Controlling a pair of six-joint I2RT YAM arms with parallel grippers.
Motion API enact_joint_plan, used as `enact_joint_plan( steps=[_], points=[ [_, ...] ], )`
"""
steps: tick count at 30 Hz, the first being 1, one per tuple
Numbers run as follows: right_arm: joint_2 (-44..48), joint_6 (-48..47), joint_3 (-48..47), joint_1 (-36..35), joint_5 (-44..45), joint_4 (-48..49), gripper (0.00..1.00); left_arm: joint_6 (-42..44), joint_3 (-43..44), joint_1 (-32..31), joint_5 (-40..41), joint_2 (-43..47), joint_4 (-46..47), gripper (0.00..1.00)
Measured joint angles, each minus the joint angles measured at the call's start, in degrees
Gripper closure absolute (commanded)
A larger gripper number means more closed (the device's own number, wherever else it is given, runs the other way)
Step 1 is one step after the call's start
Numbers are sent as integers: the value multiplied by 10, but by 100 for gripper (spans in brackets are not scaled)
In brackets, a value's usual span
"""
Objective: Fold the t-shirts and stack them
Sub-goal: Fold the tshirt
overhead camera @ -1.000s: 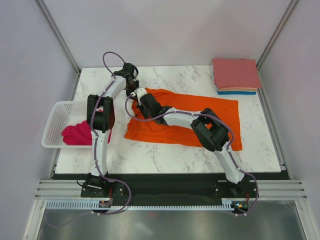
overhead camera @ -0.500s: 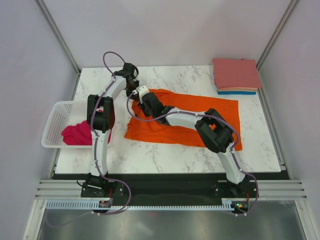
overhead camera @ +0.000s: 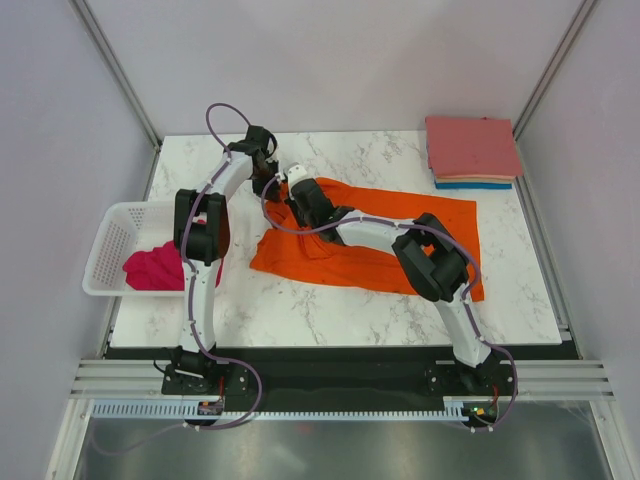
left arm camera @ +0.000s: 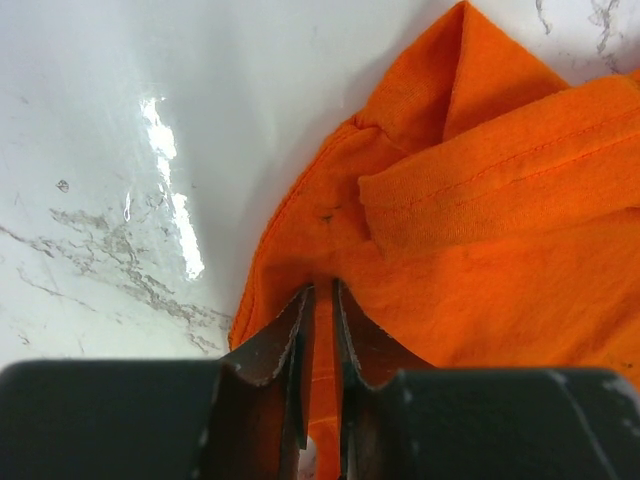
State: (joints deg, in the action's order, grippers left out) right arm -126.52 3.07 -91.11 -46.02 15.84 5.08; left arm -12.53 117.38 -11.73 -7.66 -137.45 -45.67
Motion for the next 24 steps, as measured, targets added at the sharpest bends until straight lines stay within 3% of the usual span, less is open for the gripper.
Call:
enact_joint_plan(
  steps=[5, 16, 24],
  points=[
    [0, 3, -7, 1, -1, -18, 72, 0, 1, 0, 0, 0, 0, 76],
    [130, 14, 117, -5, -37, -48, 72, 1, -4, 0, 10, 19, -36, 73],
    [148, 10, 159, -28, -85, -55, 71, 0, -93, 0, -11, 165, -47, 73]
  ],
)
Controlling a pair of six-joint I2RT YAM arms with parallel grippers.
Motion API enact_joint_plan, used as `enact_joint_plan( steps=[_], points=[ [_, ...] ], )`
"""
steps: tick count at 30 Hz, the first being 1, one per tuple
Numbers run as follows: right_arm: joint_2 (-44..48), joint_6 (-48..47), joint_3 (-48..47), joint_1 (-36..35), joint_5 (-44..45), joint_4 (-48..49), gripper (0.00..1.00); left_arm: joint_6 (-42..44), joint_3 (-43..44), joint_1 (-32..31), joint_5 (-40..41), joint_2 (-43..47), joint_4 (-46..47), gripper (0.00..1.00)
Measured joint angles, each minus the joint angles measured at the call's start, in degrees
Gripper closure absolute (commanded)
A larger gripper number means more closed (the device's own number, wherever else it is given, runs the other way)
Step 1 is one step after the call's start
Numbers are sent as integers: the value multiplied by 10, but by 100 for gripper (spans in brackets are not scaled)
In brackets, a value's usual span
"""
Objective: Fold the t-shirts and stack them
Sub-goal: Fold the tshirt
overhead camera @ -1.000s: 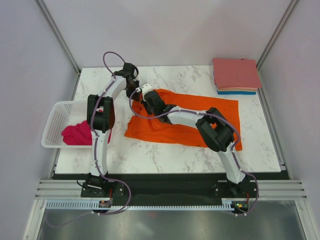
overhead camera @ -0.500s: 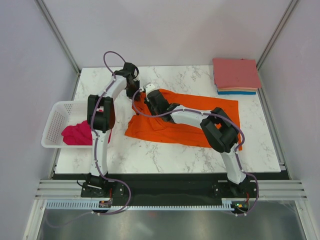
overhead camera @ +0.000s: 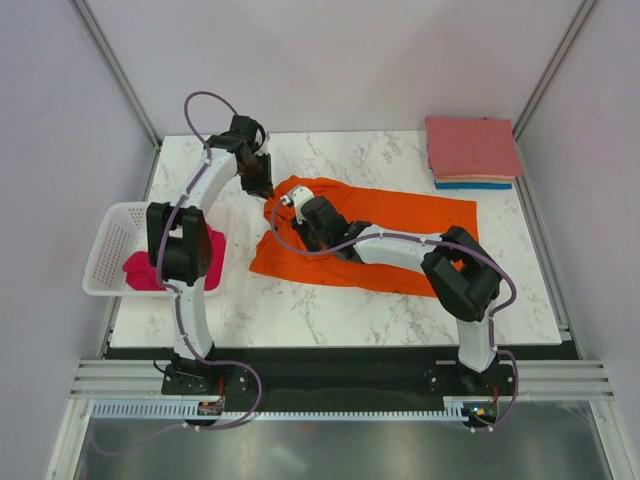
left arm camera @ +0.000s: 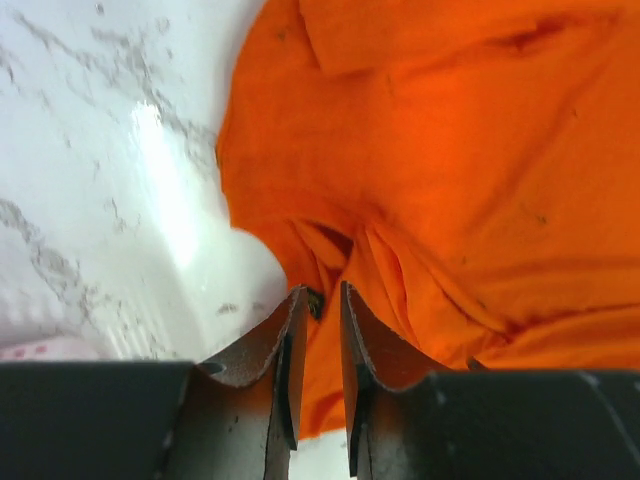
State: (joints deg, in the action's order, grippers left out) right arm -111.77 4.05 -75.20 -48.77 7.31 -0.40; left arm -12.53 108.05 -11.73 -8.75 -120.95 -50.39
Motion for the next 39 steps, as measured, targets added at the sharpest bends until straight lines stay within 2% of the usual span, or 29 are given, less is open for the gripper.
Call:
enact_joint_plan(
  steps=[7, 13, 18, 21, 22, 23, 25, 33, 39],
  points=[
    [-20, -3, 12, -16, -14, 8, 69, -6, -129, -1, -42, 97, 13, 77],
    [-26, -4, 44, -19, -12, 23, 67, -24, -254, -16, -68, 112, 35, 80],
    [-26, -5, 54, -30, 3, 34, 68, -34, -290, -35, -61, 112, 43, 80],
    [-26, -8, 59, -37, 19, 42, 80, -39, -302, -46, -44, 112, 54, 80],
    [-26, -9, 61, -39, 24, 46, 90, -40, -306, -49, -36, 112, 57, 79],
    [-26, -9, 66, -41, 32, 49, 94, -42, -311, -52, -27, 112, 57, 79],
    [-26, -8, 74, -43, 48, 61, 100, -44, -322, -57, -6, 112, 60, 79],
    [-17, -5, 86, -42, 111, 70, 100, -55, -355, -72, 41, 122, 69, 79],
    [2, 2, 90, -29, 123, 69, 100, -57, -363, -79, 68, 129, 72, 79]
  ],
)
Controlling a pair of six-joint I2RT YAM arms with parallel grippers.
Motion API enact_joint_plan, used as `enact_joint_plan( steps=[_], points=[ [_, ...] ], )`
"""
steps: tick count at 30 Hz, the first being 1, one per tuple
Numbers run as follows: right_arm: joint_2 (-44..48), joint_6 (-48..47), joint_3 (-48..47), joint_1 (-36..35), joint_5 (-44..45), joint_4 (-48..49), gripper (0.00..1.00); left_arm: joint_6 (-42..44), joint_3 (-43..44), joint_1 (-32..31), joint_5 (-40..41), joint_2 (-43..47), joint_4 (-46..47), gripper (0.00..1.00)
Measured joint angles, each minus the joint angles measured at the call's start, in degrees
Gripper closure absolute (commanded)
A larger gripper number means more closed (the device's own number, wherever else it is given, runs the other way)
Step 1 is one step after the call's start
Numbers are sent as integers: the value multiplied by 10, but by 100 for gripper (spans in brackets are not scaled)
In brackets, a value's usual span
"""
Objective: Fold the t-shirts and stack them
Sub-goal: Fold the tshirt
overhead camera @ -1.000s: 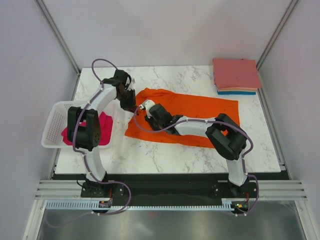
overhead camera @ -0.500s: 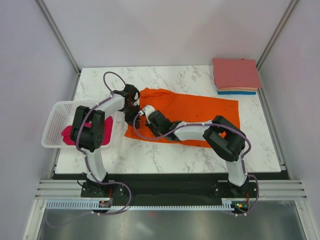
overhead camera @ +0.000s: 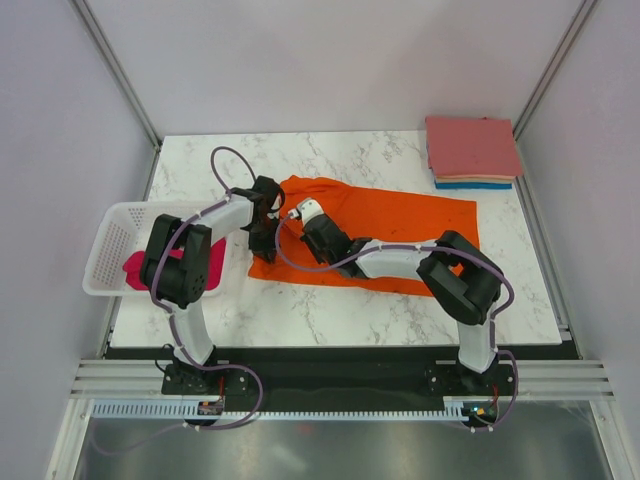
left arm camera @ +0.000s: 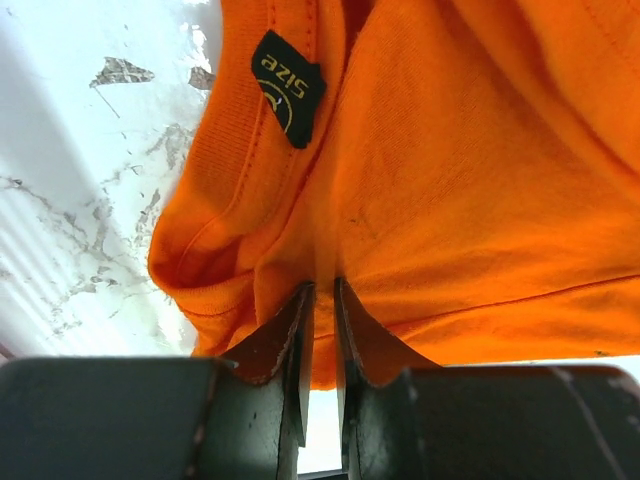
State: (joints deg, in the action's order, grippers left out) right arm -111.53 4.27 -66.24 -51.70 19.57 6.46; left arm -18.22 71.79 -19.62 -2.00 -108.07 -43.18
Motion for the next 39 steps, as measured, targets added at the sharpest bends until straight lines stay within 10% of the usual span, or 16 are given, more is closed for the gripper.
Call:
enact_joint_plan(
  steps=[11, 15, 24, 39],
  points=[
    [9, 39, -3, 52, 0, -4, 92, -1, 0, -7, 21, 1, -2, 78],
    [9, 70, -6, 54, 5, -21, 74, -3, -1, -10, 34, 3, -3, 78],
    [85, 191, -29, 70, 38, -215, 66, -4, -16, -16, 89, 24, -23, 76],
    [255, 377, 58, 395, 17, -470, 66, -3, 162, -45, -34, -23, -4, 75]
  ],
)
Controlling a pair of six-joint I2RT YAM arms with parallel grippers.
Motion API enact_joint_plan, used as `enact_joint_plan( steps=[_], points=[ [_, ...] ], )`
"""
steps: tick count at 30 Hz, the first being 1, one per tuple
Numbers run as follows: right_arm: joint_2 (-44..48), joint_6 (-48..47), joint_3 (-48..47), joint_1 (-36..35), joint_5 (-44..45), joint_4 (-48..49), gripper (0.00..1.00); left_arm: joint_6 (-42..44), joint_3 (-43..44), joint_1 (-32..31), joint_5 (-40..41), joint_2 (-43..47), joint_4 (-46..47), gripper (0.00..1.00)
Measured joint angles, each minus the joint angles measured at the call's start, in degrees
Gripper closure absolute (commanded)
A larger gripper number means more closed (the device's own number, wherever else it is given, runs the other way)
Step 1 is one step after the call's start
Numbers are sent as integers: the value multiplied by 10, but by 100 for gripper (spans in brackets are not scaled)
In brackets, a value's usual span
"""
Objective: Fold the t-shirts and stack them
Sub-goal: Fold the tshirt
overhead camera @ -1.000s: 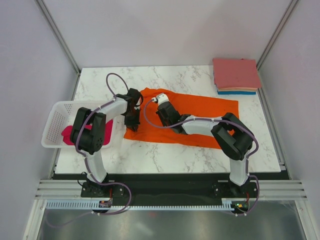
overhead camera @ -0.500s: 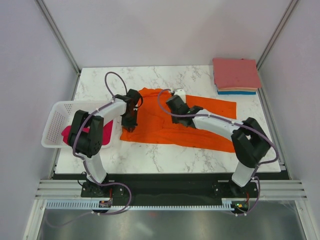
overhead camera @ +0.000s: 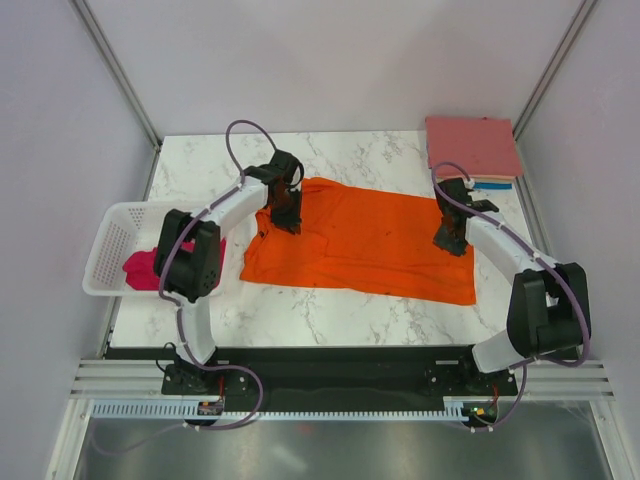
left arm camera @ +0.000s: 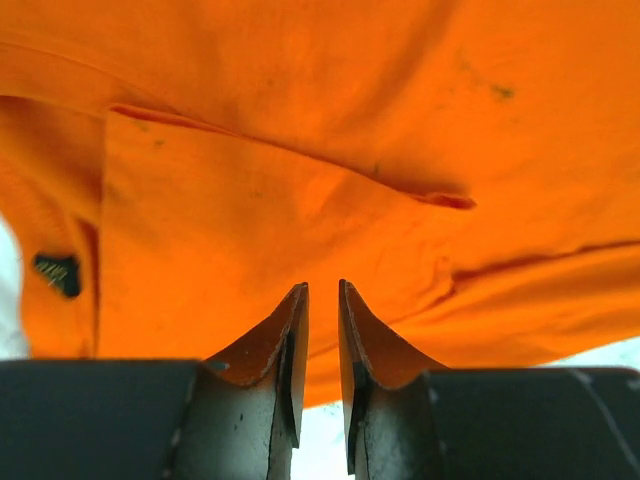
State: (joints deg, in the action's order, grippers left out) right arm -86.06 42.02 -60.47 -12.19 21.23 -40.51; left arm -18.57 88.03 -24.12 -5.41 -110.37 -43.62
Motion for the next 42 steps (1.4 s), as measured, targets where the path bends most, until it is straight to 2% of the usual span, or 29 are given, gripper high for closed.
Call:
enact_joint_plan(
  steps=[7, 18, 19, 22, 23, 38, 40, 42],
  points=[
    [-27, 18, 34, 66, -4, -26, 66, 0, 0, 0, -7, -86, 2, 75],
    [-83, 28, 39, 79, -4, -9, 68, 0, 0, 0, 7, -88, 5, 75],
    [-86, 28, 39, 80, -4, -7, 71, 0, 0, 0, 8, -88, 5, 75],
    [-94, 29, 46, 84, -2, 2, 90, 0, 0, 0, 13, -88, 5, 75],
    [-94, 30, 47, 84, -2, 4, 100, 0, 0, 0, 14, -88, 5, 75],
    [-68, 30, 75, 109, 17, 25, 100, 0, -1, 6, 24, -88, 5, 77],
    [-64, 27, 76, 109, 12, 28, 100, 0, -1, 6, 23, -87, 5, 81],
    [-54, 25, 80, 109, 6, 33, 100, -1, -1, 7, 23, -87, 5, 91]
  ],
)
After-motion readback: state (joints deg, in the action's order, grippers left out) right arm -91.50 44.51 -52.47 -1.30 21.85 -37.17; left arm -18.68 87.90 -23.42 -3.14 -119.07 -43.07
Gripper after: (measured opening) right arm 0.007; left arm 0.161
